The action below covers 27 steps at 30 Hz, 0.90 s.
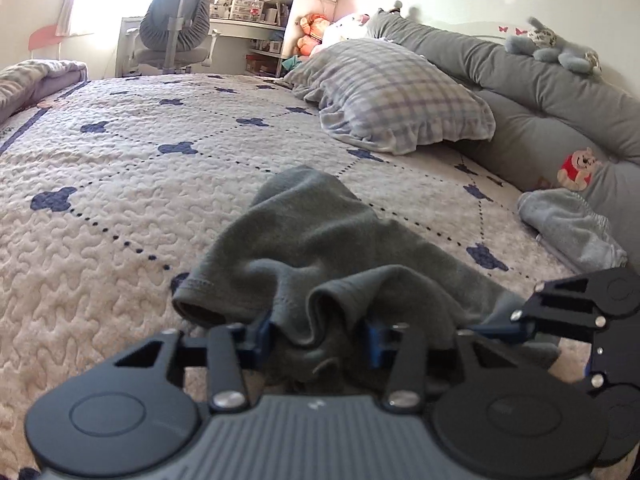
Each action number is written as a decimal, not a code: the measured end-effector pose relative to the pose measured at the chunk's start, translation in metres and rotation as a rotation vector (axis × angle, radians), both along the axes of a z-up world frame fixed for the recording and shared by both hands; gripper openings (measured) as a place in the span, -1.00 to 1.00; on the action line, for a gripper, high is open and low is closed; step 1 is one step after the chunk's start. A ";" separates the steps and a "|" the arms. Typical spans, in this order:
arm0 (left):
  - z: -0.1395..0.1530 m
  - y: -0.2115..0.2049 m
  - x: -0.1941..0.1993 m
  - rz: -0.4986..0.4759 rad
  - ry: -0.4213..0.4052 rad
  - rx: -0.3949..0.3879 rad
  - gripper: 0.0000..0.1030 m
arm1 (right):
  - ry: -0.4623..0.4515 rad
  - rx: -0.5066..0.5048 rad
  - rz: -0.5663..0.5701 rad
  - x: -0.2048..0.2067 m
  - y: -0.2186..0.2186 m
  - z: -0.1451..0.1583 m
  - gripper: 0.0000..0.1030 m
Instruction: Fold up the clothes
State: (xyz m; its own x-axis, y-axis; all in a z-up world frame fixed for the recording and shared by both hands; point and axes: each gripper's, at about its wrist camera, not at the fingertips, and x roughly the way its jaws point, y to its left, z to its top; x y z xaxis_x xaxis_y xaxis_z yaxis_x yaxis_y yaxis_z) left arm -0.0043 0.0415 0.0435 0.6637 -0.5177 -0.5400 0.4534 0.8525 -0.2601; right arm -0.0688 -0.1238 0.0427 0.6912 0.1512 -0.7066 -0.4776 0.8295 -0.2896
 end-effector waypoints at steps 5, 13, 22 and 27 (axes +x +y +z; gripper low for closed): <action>0.020 -0.001 -0.012 -0.051 -0.095 -0.096 -0.49 | -0.057 0.247 -0.134 0.014 -0.046 0.061 -0.84; 0.050 0.006 -0.032 -0.093 -0.112 -0.268 -0.52 | 0.176 0.928 -0.268 0.033 -0.147 0.090 -0.84; 0.037 -0.013 -0.027 -0.092 -0.075 -0.242 -0.59 | 0.015 0.331 -0.345 0.015 -0.118 0.030 0.00; 0.036 -0.006 -0.022 -0.064 -0.076 -0.239 -0.59 | -0.111 0.287 -0.125 -0.014 -0.086 0.045 0.07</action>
State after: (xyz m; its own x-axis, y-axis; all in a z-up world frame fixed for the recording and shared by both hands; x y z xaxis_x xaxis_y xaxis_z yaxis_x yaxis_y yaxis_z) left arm -0.0261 0.0357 0.0798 0.6595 -0.6669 -0.3468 0.5307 0.7399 -0.4135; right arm -0.0823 -0.2094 0.0879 0.7876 0.2424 -0.5665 -0.3455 0.9350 -0.0802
